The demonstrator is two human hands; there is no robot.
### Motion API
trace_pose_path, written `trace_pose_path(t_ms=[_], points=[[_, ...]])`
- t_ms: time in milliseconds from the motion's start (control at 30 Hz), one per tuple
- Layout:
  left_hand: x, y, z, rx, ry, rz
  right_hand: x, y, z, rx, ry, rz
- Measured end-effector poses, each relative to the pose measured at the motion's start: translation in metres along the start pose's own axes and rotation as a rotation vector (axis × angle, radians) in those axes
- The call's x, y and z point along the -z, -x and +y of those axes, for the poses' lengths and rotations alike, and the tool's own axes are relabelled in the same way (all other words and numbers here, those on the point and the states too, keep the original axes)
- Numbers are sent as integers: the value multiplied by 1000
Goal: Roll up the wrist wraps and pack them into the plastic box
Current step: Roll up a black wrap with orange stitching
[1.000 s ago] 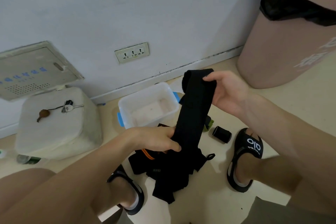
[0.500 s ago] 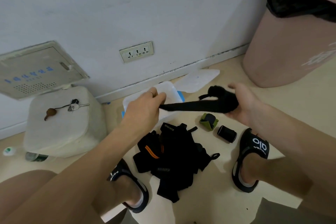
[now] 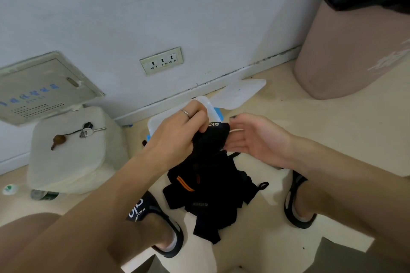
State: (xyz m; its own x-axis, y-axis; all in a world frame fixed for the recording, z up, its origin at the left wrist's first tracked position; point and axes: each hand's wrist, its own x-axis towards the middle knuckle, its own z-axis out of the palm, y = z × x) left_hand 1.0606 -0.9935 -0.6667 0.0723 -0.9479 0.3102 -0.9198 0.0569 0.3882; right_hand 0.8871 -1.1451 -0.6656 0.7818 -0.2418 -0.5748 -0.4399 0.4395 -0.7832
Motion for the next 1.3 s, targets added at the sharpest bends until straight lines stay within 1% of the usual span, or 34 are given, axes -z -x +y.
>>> trace_pose_path(t_ms=[100, 200, 267, 333, 400, 500, 600, 667, 733, 833, 900, 967, 1067, 1167, 1233, 1300], points=[[-1, -3, -4, -65, -71, -3, -7, 2, 1, 10, 4, -3], [-2, -2, 1, -69, -187, -32, -8, 1, 1, 76, -37, 92], [-4, -3, 8, -51, -232, -28, -5, 1, 2, 60, -44, 135], [-8, -2, 11, 18, -212, -51, -3, 3, 4, 49, -12, 176], [-15, 1, 5, 113, -175, -151, 0, 7, 8, 54, 70, 251], [-30, 12, -12, 244, -187, -337, 8, 10, 14, 118, 283, 382], [-52, 30, -22, 307, -157, -506, 15, 7, 25, 166, 398, 460], [-67, 46, -29, 359, -104, -624, 20, 3, 35, 177, 485, 483], [-78, 63, -41, 417, -65, -739, 25, 1, 47, 160, 594, 481], [-94, 86, -57, 513, -120, -893, 32, 0, 64, 75, 648, 473], [-109, 99, -59, 619, -62, -896, 35, -2, 80, 18, 696, 463], [-128, 112, -52, 685, 45, -857, 39, -4, 99, -37, 764, 420], [-158, 134, -38, 676, 114, -893, 41, -9, 125, -127, 867, 302], [-181, 148, -29, 654, 95, -969, 44, -15, 143, -249, 978, 228], [-189, 150, -22, 597, -1, -1031, 45, -19, 154, -362, 1036, 166], [-193, 152, -11, 459, -199, -1106, 43, -23, 161, -460, 1069, 89]])
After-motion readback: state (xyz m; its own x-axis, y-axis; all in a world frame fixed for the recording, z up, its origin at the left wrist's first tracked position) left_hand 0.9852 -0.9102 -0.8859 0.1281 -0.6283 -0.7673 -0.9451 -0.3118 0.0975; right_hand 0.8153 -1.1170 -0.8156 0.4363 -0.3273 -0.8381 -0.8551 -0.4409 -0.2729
